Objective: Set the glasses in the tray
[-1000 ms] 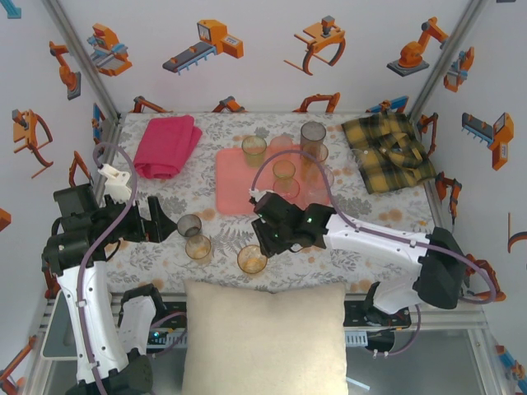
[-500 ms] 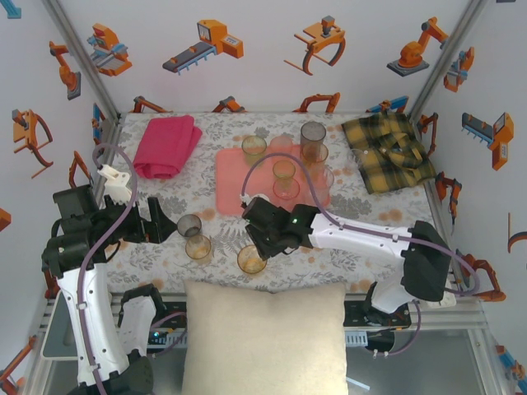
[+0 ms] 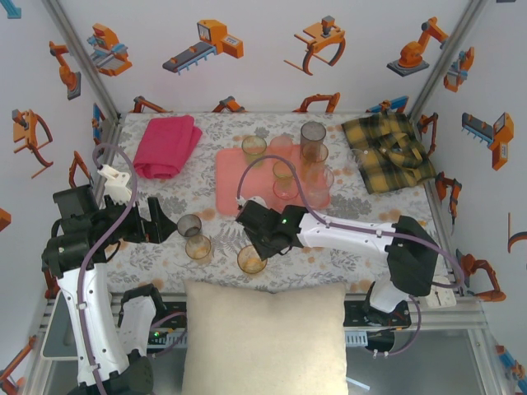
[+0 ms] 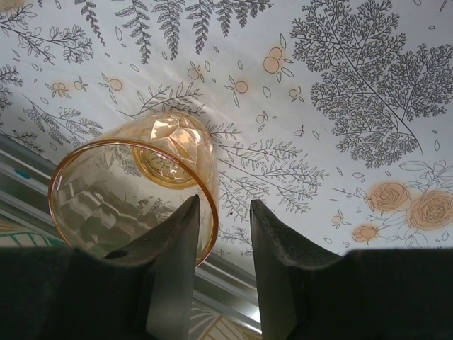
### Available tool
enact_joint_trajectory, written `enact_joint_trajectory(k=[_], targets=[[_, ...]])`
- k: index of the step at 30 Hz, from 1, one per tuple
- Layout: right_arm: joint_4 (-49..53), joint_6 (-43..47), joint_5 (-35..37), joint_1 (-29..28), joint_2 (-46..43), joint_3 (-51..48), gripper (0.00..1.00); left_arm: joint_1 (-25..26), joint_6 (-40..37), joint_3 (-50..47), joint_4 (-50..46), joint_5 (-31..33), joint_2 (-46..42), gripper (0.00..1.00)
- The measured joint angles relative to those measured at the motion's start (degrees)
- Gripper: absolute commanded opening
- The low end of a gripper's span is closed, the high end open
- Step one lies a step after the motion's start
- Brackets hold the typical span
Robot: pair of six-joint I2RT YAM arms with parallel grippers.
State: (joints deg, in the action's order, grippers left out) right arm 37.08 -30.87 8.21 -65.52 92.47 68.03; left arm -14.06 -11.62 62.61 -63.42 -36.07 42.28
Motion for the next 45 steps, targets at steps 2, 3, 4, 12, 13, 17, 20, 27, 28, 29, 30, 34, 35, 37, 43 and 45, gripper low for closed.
enact_joint_trajectory(k=[2,3,4,12,13,17,20,27,28,29,30,34,35,37,43,45], targets=[[0.1,0.0,0.5,-0.2,0.1,0.3,0.34,0.0,0.0,0.0,0.0,0.0,0.0,0.97],[0.1,0.0,0.6,-0.2,0.1,0.3,0.34,0.0,0.0,0.0,0.0,0.0,0.0,0.97],[0.1,0.0,0.8,-0.3,0.1,0.4,0.33,0.0,0.0,0.0,0.0,0.0,0.0,0.97],[0.2,0.0,1.9,-0.4,0.3,0.4,0.29,0.0,0.2,0.0,0.0,-0.2,-0.2,0.97],[0.2,0.0,1.9,-0.5,0.4,0.4,0.28,0.0,0.2,0.0,0.0,-0.2,-0.2,0.97],[0.1,0.0,1.9,-0.6,1.0,0.4,0.26,0.0,0.2,0.0,0.0,-0.4,-0.2,0.97],[0.2,0.0,1.9,-0.6,1.6,0.4,0.25,0.0,0.3,0.0,0.0,-0.5,-0.2,0.97],[0.2,-0.2,2.0,-0.7,1.9,0.4,0.19,0.0,0.4,0.0,0.0,-0.9,-0.2,0.97],[0.2,-0.2,2.0,-0.7,1.9,0.4,0.17,0.0,0.4,0.0,0.0,-0.9,-0.2,0.97],[0.2,-0.2,2.0,-0.7,1.9,0.4,0.16,0.0,0.4,0.0,0.0,-0.9,-0.2,0.97],[0.2,-0.2,2.0,-0.7,1.9,0.4,0.14,0.0,0.4,0.0,0.0,-0.9,-0.2,0.97],[0.2,-0.2,2.2,-0.7,1.9,0.6,0.12,0.0,0.4,0.0,0.0,-0.9,-0.2,0.97],[0.4,-0.2,2.4,-0.7,1.9,0.7,0.11,0.0,0.4,0.0,0.0,-0.9,-0.2,0.97],[0.6,-0.2,2.6,-0.7,1.9,1.1,0.09,0.0,0.4,0.0,0.0,-0.9,-0.2,0.97],[0.9,-0.2,3.0,-0.7,1.9,1.5,0.06,0.0,0.4,0.0,0.0,-0.9,-0.2,0.97],[1.1,-0.2,3.1,-0.7,1.9,1.6,0.05,0.0,0.4,0.0,0.0,-0.9,-0.2,0.97]])
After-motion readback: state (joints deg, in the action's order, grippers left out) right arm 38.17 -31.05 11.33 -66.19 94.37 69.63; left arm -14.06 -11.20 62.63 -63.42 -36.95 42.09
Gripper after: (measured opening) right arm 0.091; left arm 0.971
